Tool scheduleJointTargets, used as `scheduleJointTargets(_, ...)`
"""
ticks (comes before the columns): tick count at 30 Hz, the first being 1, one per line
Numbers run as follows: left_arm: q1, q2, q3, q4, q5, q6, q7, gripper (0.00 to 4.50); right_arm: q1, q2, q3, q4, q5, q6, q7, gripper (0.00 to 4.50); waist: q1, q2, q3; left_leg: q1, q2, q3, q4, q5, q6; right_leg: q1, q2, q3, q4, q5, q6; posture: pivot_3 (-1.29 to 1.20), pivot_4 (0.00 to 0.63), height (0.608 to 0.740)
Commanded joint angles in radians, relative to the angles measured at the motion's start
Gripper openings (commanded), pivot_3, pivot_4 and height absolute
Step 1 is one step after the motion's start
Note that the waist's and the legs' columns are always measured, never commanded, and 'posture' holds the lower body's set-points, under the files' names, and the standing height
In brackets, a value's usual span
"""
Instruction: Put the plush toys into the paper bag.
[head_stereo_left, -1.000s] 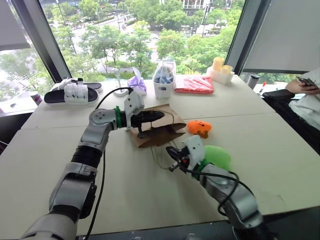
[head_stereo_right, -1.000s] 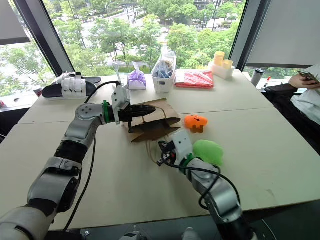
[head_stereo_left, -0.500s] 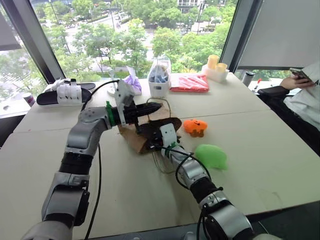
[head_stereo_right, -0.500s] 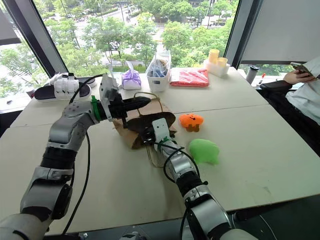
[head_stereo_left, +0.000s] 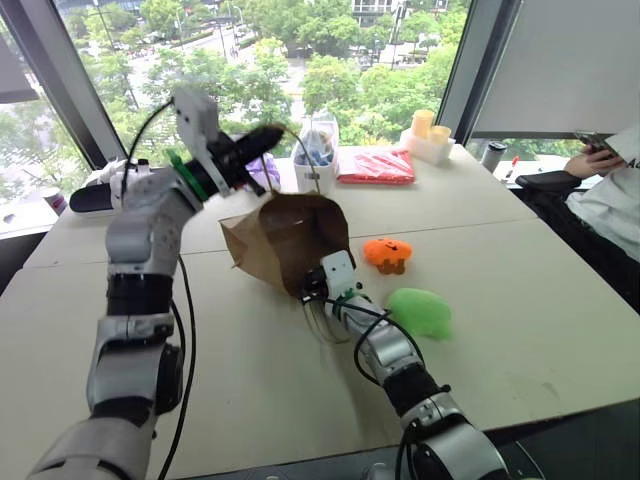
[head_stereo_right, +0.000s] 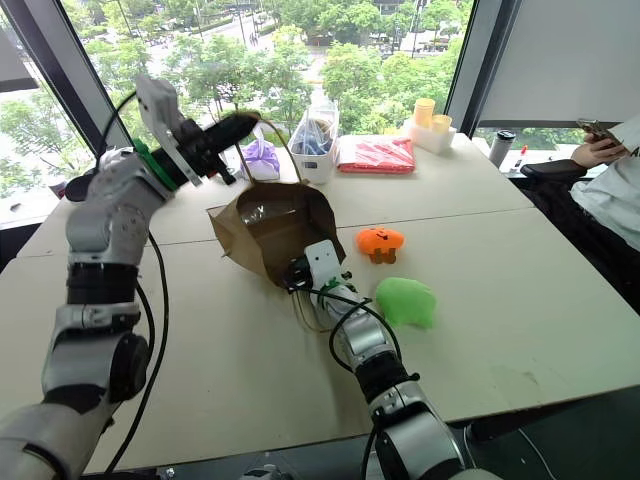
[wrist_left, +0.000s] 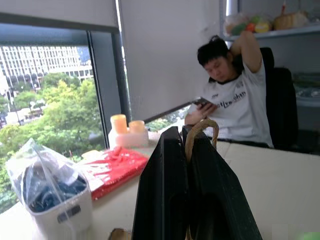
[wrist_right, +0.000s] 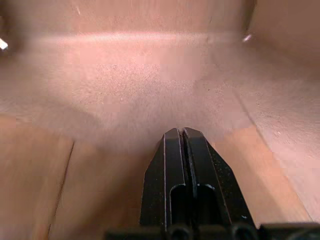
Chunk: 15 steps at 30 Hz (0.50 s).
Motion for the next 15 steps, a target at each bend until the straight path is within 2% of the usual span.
scheduleJointTargets(1, 0.107, -0.025, -0.050, -0.114, 0.007, -0.042, -0.019, 0.05, 0.032, -0.067, -0.060, -0.393, 0.049, 0.170, 0.036, 0.00, 0.002, 0.000, 0.000, 0.000, 0.000, 0.000, 0.001, 0.000, 0.000, 0.000, 0.000, 0.000, 0.001, 0.000, 0.000, 0.00, 0.150, 0.740)
scheduleJointTargets(6, 0.197, -0.026, -0.086, -0.178, 0.020, -0.077, -0.031, 0.05, 0.127, -0.225, -0.135, -0.763, 0.103, 0.436, 0.100, 0.00, 0.010, -0.001, 0.000, 0.000, 0.000, 0.000, 0.002, -0.002, 0.004, -0.001, 0.000, 0.000, 0.000, 0.000, 0.000, 0.00, 0.150, 0.740)
scheduleJointTargets(8, 0.213, -0.022, -0.090, -0.195, 0.016, -0.070, -0.035, 0.00, 0.194, -0.303, -0.175, -0.905, 0.141, 0.550, 0.138, 0.53, 0.012, -0.001, 0.000, 0.000, 0.000, 0.001, 0.002, -0.002, 0.004, 0.000, 0.000, 0.000, 0.000, 0.000, 0.000, 0.00, 0.150, 0.740)
scheduleJointTargets(9, 0.218, -0.019, -0.090, -0.201, 0.015, -0.069, -0.037, 0.00, 0.228, -0.336, -0.197, -0.975, 0.172, 0.606, 0.161, 0.85, 0.016, -0.001, 0.000, 0.000, 0.000, 0.001, 0.002, -0.003, 0.005, 0.000, 0.000, 0.000, 0.000, 0.000, 0.000, 0.00, 0.150, 0.740)
scheduleJointTargets(15, 0.221, -0.009, -0.088, -0.205, 0.011, -0.067, -0.038, 0.00, 0.326, -0.444, -0.284, -1.158, 0.241, 0.810, 0.188, 3.92, 0.029, -0.001, 0.000, 0.001, 0.001, 0.003, 0.003, -0.003, 0.006, 0.001, 0.000, 0.000, -0.002, 0.000, 0.000, 0.00, 0.150, 0.740)
